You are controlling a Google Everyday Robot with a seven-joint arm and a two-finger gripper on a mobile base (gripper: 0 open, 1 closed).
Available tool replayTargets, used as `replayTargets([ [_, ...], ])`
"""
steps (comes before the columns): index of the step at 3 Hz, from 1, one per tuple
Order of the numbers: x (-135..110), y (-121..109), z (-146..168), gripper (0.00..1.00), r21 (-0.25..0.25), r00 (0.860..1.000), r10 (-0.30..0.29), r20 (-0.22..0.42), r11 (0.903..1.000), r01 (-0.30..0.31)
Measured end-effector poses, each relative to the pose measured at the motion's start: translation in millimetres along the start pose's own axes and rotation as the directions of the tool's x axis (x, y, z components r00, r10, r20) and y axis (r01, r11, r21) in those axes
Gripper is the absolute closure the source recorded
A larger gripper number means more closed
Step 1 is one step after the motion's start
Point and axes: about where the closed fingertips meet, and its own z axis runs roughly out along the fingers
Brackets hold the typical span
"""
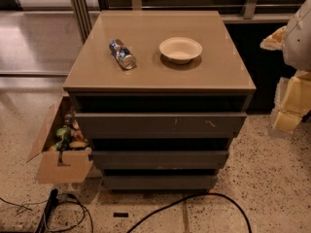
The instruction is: Open middle drawer
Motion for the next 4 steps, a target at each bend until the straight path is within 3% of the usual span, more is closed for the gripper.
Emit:
replayTargets([
  [2,1,1,2,0.00,-0.004,1.000,0.005,0.008,1.0000,-0.005],
  [3,7,22,39,0.00,-0.073,0.995,0.034,0.096,0.9970,-0.027],
  [4,24,59,109,0.00,-0.182,0.962,0.125,0.242,0.9800,-0.081],
])
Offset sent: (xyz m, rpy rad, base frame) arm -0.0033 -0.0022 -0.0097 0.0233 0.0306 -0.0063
